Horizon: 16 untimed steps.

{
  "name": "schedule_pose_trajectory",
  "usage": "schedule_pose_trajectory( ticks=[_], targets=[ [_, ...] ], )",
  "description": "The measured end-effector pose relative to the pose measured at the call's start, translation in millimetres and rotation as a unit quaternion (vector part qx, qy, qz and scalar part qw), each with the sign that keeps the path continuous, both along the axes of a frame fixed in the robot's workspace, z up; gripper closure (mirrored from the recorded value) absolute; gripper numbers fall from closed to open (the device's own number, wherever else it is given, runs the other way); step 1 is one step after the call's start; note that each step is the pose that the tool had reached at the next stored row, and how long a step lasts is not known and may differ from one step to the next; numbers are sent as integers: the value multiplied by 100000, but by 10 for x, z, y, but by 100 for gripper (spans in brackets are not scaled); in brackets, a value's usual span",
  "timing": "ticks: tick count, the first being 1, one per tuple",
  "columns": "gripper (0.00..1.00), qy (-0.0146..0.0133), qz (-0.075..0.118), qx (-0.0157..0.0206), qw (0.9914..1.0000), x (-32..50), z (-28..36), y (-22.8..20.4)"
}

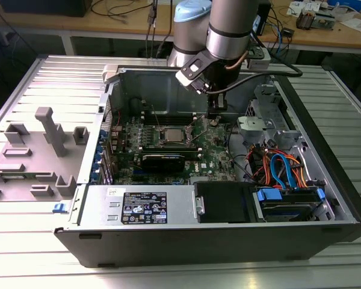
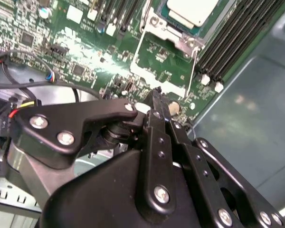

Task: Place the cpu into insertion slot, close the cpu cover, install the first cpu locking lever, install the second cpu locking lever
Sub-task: 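Close the cpu cover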

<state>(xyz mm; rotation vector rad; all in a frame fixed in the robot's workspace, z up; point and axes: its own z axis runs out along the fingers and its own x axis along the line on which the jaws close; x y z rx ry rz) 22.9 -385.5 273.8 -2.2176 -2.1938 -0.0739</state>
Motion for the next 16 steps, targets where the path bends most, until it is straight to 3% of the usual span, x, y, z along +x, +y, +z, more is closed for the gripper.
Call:
schedule_pose_trajectory(
  ticks=[16],
  targets=[
    [89, 8, 8, 18, 100000, 19, -5, 0]
  ],
)
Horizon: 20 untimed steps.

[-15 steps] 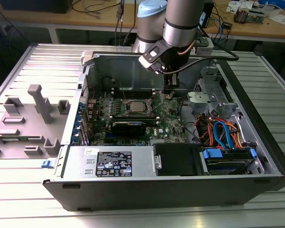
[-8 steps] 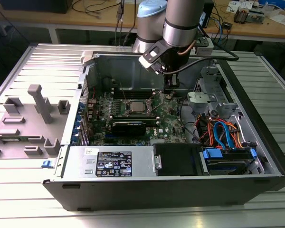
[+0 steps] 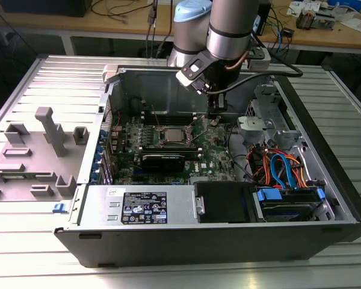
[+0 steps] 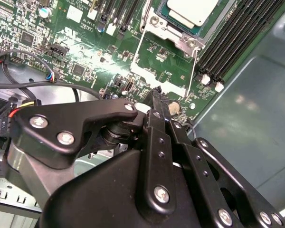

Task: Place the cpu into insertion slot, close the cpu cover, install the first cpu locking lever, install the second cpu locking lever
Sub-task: 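Close the cpu cover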

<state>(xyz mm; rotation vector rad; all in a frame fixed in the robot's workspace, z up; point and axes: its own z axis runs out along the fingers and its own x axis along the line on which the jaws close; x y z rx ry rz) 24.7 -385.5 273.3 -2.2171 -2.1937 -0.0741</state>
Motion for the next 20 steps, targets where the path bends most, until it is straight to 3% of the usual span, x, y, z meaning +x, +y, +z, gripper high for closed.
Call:
schedule_pose_trajectory(
  ticks=[5, 8, 10, 13, 16, 20],
  targets=[
    [89, 136, 165, -3, 100000, 89, -23, 0],
    [89, 147, 501, 6, 99999, 90, -90, 0],
    [89, 146, 1459, 5, 99989, 91, -180, 2],
    [89, 164, 1901, 46, 99982, 91, -225, 2],
    [89, 394, 1952, 215, 99980, 86, -226, 4],
    [89, 501, 1957, 440, 99979, 56, -227, 8]
  ],
)
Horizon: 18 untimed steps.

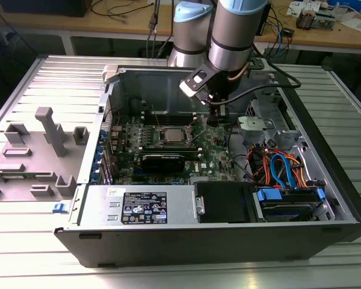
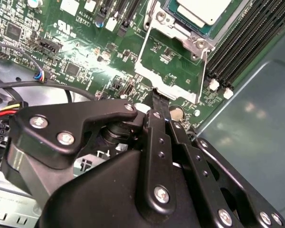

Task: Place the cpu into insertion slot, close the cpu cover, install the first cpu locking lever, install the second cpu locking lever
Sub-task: 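Close the cpu cover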

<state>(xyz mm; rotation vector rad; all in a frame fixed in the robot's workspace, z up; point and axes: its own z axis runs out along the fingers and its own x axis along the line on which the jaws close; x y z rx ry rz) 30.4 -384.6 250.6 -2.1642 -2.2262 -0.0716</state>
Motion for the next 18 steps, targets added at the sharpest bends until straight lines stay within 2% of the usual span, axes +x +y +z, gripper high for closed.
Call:
schedule_pose_trajectory(
  ticks=[6, 10, 18],
  targets=[
    [89, 5, -8, 17, 100000, -180, 1, 25],
    [89, 7, -18, 17, 100000, -322, 2, 27],
    [89, 5, -15, 19, 100000, -462, 1, 31]
  ],
)
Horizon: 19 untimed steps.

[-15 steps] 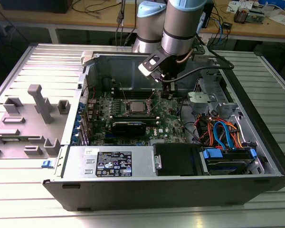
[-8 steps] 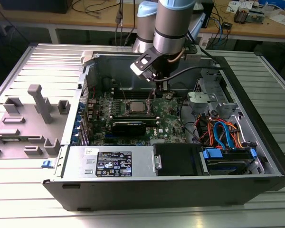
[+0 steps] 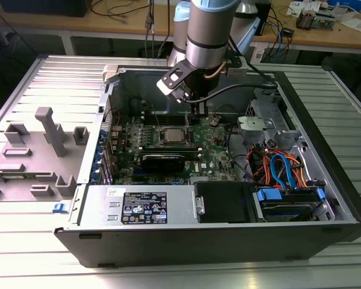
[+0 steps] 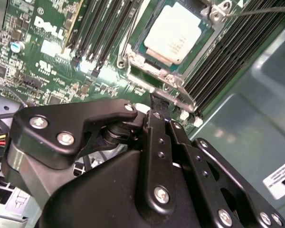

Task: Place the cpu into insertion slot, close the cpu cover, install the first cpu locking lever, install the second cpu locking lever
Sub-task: 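Close the cpu cover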

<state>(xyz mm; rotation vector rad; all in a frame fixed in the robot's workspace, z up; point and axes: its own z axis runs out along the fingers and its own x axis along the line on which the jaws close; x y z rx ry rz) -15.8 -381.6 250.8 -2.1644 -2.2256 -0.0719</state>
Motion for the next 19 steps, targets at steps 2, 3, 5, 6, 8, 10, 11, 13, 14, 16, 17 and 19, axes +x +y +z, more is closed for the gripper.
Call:
schedule_pose_trajectory(
  ticks=[2, 3, 5, 6, 8, 10, 11, 13, 14, 16, 17, 19],
  targets=[
    [89, -2, -1, 2, 100000, -18, 0, 0],
    [89, 0, 1, -1, 100000, -25, 0, 0],
    [89, -2, 2, 2, 100000, -53, -1, 0],
    [89, -4, 4, 2, 100000, -79, -5, 0],
    [89, -2, 0, -10, 100000, -106, -8, 0],
    [89, -4, 2, 3, 100000, -118, -11, 0],
    [89, -1, 2, 4, 100000, -123, -12, 0],
    [89, -2, 7, 11, 100000, -127, -13, 0],
    [89, -3, 2, 72, 100000, -127, -13, 0],
    [89, -6, 1, 140, 100000, -127, -14, 0],
    [89, -4, 3, 142, 100000, -127, -14, 0],
    [89, -5, 3, 144, 100000, -127, -14, 0]
  ],
)
